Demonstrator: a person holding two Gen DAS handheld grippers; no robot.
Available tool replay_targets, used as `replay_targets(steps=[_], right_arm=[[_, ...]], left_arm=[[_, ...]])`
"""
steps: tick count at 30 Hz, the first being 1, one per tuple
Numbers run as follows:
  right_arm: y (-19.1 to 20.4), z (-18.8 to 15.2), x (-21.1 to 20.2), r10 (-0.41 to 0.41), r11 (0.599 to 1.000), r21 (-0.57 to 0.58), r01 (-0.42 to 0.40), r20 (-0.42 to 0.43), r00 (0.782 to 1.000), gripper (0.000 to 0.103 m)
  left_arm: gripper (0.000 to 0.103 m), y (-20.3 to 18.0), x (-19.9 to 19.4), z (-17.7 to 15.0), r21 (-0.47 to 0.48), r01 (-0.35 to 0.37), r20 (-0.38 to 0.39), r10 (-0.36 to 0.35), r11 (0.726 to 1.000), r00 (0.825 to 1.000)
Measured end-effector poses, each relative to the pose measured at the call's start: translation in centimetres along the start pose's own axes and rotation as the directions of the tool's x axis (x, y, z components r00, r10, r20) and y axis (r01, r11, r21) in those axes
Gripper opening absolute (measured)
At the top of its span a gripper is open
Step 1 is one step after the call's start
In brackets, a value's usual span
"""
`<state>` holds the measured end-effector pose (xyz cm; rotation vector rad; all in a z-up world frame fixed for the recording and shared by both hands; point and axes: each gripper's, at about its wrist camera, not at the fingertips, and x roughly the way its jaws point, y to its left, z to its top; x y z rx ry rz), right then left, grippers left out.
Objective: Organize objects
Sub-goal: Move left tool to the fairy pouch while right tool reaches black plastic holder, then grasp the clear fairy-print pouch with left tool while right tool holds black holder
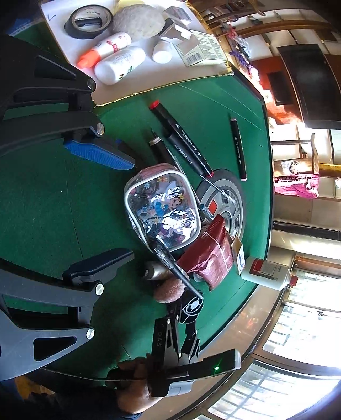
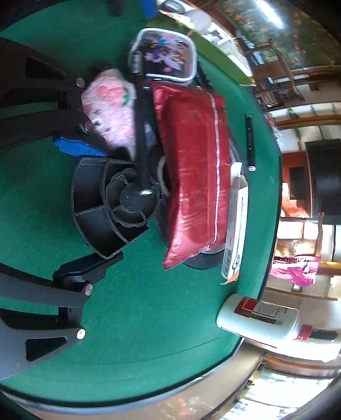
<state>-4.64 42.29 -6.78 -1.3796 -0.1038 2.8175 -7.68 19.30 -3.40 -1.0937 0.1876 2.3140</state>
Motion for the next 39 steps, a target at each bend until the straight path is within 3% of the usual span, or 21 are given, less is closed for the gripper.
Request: replay_targets(steps=[4, 7, 10, 13, 15, 17, 21, 22, 24, 26, 31, 36, 38, 39], right_arm=[[-2.4, -1.6, -2.1, 0.039, 0.998, 0.056, -0.040, 0.020, 0.999, 0.065], [-3.6, -3.4, -2.6, 0.079, 0.991, 0.103, -0.081, 0.022, 0.997, 0.065], [-3.8, -3.6, -2.1, 0.086, 0.990, 0.110, -0.087, 0.019, 0.996, 0.065], [-3.9, -3.5, -2.1, 0.094, 0.988, 0.117, -0.097, 0.029, 0.995, 0.065], [-4.1, -3.4, -2.2, 0.111, 0.985, 0.132, -0.115, 0.035, 0.993, 0.065], [-4.3, -3.5, -2.3, 0.120, 0.982, 0.139, -0.124, 0.038, 0.992, 0.065], [-4.2, -3.4, -2.4, 0.121, 0.982, 0.141, -0.126, 0.038, 0.992, 0.065], [-4.2, -3.4, -2.4, 0.120, 0.982, 0.140, -0.125, 0.038, 0.992, 0.065], [-4.3, -3.2, -2.3, 0.121, 0.982, 0.142, -0.125, 0.038, 0.992, 0.065], [-4.2, -3.2, -2.4, 0.120, 0.982, 0.143, -0.125, 0.039, 0.992, 0.065], [-4.3, -3.2, -2.4, 0.123, 0.981, 0.149, -0.127, 0.041, 0.992, 0.065], [-4.4, -3.1, -2.4, 0.124, 0.980, 0.150, -0.128, 0.041, 0.991, 0.065], [-4.4, -3.1, -2.4, 0.127, 0.979, 0.153, -0.132, 0.043, 0.991, 0.065], [-4.4, -3.1, -2.5, 0.128, 0.979, 0.154, -0.133, 0.043, 0.991, 0.065]], left_arm=[[0.063, -0.5, 0.0, 1.6, 0.072, 0.003, 0.030, -0.005, 0.997, 1.000], [0.063, 0.7, 1.0, 4.0, 0.015, -0.025, 0.047, 0.024, 1.000, 0.999], [0.063, 2.7, 2.5, 6.6, -0.091, 0.080, 0.058, -0.075, 0.993, 0.995], [0.063, 3.9, 5.5, 8.0, -0.151, 0.128, -0.039, -0.135, 0.980, 0.990], [0.062, 3.6, 6.3, 7.5, -0.151, 0.131, -0.104, -0.148, 0.980, 0.984], [0.063, 2.9, 5.1, 6.1, -0.151, 0.189, -0.098, -0.204, 0.970, 0.974], [0.063, -0.1, 2.4, 3.0, -0.090, 0.314, -0.144, -0.325, 0.945, 0.935], [0.063, -1.1, 1.8, 2.3, -0.053, 0.318, -0.151, -0.322, 0.947, 0.935], [0.063, -2.7, 0.8, 1.6, 0.035, 0.222, -0.126, -0.216, 0.974, 0.968], [0.063, -4.0, 0.4, 1.6, 0.104, 0.157, -0.111, -0.145, 0.982, 0.983], [0.064, -4.9, 2.5, 1.6, 0.148, 0.089, -0.207, -0.057, 0.985, 0.977], [0.066, -4.5, 3.5, 1.9, 0.069, 0.064, -0.222, -0.047, 0.996, 0.974], [0.078, -5.0, 3.9, 2.1, 0.063, 0.054, -0.219, -0.039, 0.997, 0.975], [0.080, -5.4, 4.2, 2.2, 0.071, 0.053, -0.222, -0.036, 0.996, 0.974]])
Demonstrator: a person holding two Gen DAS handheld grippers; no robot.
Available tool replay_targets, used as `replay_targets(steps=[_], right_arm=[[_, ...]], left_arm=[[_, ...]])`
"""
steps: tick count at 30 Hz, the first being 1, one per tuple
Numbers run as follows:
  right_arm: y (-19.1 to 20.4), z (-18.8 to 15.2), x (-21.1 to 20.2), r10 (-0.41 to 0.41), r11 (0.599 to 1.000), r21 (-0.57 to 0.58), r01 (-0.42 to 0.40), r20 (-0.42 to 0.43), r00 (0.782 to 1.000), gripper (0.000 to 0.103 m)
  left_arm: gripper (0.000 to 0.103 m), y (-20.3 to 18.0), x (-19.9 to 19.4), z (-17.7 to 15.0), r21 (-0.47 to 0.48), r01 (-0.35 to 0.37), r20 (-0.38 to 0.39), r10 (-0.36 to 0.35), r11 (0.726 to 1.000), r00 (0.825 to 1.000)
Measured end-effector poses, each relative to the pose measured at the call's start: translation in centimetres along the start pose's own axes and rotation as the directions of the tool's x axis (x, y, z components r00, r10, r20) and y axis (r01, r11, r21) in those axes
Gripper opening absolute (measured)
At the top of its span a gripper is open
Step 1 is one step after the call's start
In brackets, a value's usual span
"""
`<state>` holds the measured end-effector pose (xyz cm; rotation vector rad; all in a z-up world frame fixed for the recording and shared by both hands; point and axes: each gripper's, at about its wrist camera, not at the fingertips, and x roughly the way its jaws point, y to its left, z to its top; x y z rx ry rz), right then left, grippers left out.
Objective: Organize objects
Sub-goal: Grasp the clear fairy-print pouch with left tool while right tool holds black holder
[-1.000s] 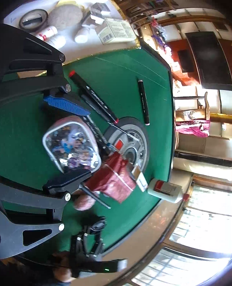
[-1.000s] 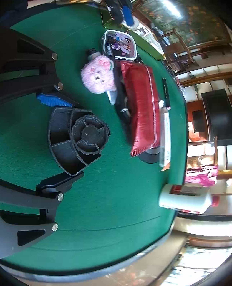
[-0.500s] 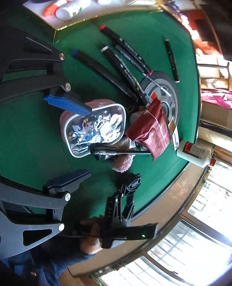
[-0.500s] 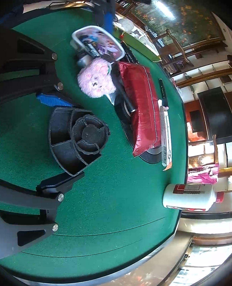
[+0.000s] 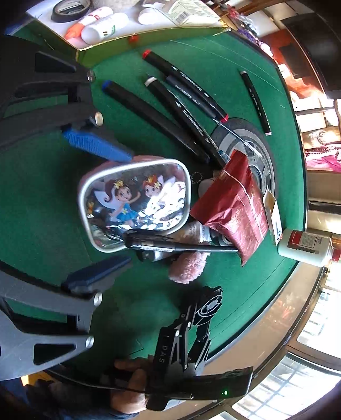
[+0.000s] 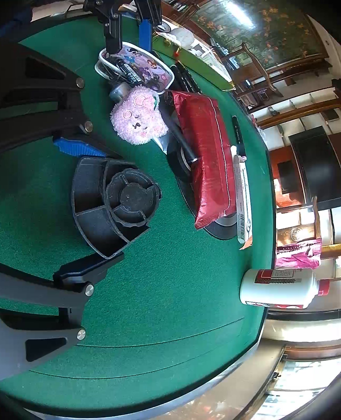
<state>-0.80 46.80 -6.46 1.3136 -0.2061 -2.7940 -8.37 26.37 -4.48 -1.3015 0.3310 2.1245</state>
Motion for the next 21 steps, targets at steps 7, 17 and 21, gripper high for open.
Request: replay_targets(steps=[7, 17, 21], right_arm=[[-0.2, 0.0, -0.1, 0.017, 1.000, 0.020, -0.017, 0.006, 1.000, 0.065], [-0.2, 0.0, -0.1, 0.019, 1.000, 0.025, -0.019, 0.006, 1.000, 0.065], [-0.2, 0.0, -0.2, 0.025, 0.999, 0.035, -0.025, 0.012, 1.000, 0.065]], left_arm=[[0.087, 1.0, 2.9, 0.7, -0.041, 0.000, -0.065, -0.002, 0.999, 0.998], [0.082, -0.2, 2.3, -1.1, 0.001, -0.105, 0.034, 0.105, 0.994, 0.994], [0.083, -0.1, -0.3, -2.5, -0.011, -0.118, 0.110, 0.119, 0.993, 0.987]])
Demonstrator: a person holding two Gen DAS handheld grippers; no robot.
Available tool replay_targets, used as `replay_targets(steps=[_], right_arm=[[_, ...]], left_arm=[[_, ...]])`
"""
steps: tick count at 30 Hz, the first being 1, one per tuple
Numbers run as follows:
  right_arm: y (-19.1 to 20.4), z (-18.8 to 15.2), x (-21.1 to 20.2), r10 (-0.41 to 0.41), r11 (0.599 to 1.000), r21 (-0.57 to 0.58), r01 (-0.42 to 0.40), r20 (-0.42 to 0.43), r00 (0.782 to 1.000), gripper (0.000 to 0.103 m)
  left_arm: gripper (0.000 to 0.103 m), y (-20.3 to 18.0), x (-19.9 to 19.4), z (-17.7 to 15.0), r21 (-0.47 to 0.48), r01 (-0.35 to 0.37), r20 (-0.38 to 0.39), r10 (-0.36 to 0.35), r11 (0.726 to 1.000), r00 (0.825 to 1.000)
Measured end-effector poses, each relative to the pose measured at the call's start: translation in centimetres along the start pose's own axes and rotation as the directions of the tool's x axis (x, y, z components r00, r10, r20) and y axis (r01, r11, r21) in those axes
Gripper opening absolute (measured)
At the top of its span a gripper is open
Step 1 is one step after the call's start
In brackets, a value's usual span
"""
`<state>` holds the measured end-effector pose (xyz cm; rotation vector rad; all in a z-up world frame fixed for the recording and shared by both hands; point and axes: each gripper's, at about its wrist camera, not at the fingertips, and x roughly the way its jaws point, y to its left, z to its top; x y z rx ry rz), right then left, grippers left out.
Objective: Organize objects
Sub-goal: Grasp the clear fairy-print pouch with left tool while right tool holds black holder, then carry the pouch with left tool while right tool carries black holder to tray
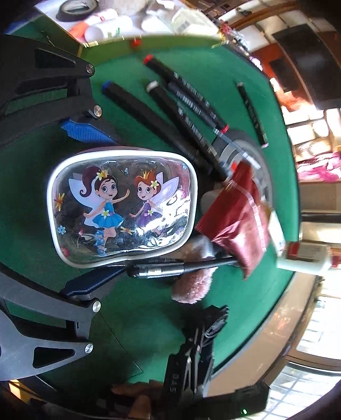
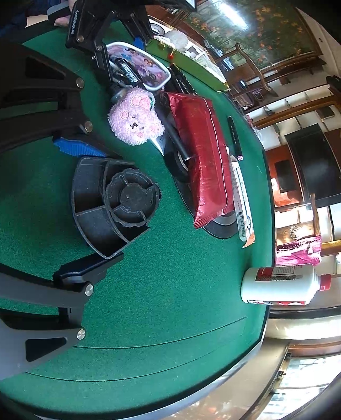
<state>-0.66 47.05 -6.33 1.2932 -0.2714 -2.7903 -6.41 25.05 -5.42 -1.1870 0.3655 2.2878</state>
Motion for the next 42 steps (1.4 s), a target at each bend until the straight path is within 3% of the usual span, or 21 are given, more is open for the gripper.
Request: replay_targets(steps=[3, 8, 15, 21, 33, 42], right_arm=[[0.3, 0.2, -0.7, -0.018, 1.000, -0.009, 0.018, 0.037, 0.999, 0.065], [0.4, 0.4, -2.4, -0.065, 0.998, 0.009, 0.065, 0.126, 0.990, 0.065], [0.9, 0.6, -2.8, -0.066, 0.998, 0.021, 0.063, 0.163, 0.984, 0.065], [2.6, 0.5, -3.6, -0.009, 0.999, 0.037, 0.002, 0.189, 0.982, 0.065], [8.9, 1.0, -3.4, 0.134, 0.991, -0.009, -0.134, 0.191, 0.972, 0.065], [14.2, 1.8, -2.8, 0.195, 0.980, -0.082, -0.183, 0.174, 0.965, 0.064]], left_arm=[[0.083, 0.2, -2.9, -0.8, 0.015, -0.040, 0.102, 0.039, 0.999, 0.994], [0.083, 0.9, -5.3, -1.3, 0.016, -0.125, 0.227, 0.118, 0.992, 0.967], [0.083, 2.8, -5.9, -1.0, -0.003, -0.184, 0.254, 0.179, 0.983, 0.951], [0.083, 4.6, -6.6, -1.9, -0.033, -0.222, 0.263, 0.223, 0.975, 0.939], [0.083, 7.2, -9.1, -3.2, -0.099, -0.249, 0.292, 0.267, 0.964, 0.918], [0.083, 10.3, -11.6, -4.4, -0.171, -0.251, 0.323, 0.295, 0.953, 0.899]])
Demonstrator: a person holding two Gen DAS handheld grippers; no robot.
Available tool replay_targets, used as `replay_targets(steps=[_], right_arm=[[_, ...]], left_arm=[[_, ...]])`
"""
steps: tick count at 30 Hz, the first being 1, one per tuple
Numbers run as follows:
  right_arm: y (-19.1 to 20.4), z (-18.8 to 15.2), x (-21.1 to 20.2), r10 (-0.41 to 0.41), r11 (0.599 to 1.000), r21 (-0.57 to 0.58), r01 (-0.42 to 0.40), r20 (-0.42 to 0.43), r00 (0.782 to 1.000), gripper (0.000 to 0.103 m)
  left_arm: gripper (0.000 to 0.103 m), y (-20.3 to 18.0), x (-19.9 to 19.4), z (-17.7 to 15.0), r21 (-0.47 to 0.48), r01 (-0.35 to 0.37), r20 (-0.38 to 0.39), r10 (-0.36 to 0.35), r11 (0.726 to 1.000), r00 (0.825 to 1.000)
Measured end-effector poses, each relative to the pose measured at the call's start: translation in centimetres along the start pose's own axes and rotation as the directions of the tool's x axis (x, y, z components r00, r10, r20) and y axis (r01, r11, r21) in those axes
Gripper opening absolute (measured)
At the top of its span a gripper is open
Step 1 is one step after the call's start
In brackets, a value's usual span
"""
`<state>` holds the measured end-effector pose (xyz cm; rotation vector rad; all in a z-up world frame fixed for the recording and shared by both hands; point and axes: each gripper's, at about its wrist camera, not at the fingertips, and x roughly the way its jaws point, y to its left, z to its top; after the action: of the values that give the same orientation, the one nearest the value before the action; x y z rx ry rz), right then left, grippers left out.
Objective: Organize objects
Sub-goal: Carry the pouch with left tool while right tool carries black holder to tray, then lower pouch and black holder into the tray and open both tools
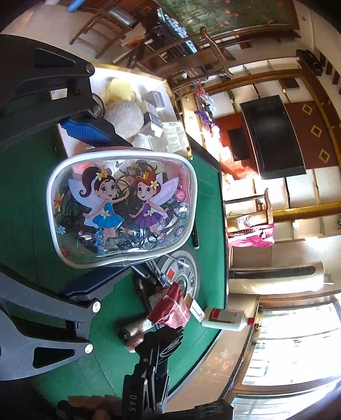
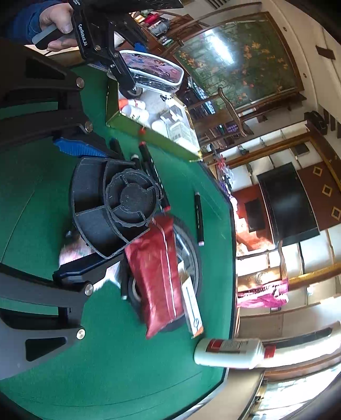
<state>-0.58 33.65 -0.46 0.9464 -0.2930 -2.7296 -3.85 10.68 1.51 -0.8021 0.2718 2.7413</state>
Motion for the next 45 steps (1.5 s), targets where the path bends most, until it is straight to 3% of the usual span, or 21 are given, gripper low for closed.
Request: replay_targets(steps=[9, 25, 35, 45], right_arm=[[6.5, 2.0, 2.4, 0.057, 0.992, -0.110, -0.059, -0.018, 0.998, 0.064], [17.8, 6.6, 10.8, 0.123, 0.949, -0.277, -0.147, -0.101, 0.987, 0.064], [22.1, 9.4, 16.7, 0.098, 0.936, -0.319, -0.148, -0.166, 0.981, 0.065], [25.0, 11.3, 22.0, 0.118, 0.933, -0.302, -0.194, -0.251, 0.961, 0.064]], left_arm=[[0.083, 6.0, -0.9, -0.3, -0.097, -0.071, 0.024, 0.073, 0.993, 0.997], [0.083, 13.4, 1.8, -2.2, -0.173, -0.180, -0.057, 0.173, 0.968, 0.983], [0.083, 15.5, 3.7, -2.7, -0.189, -0.183, -0.109, 0.164, 0.965, 0.980], [0.083, 17.1, 4.6, -3.5, -0.217, -0.169, -0.124, 0.145, 0.962, 0.982]])
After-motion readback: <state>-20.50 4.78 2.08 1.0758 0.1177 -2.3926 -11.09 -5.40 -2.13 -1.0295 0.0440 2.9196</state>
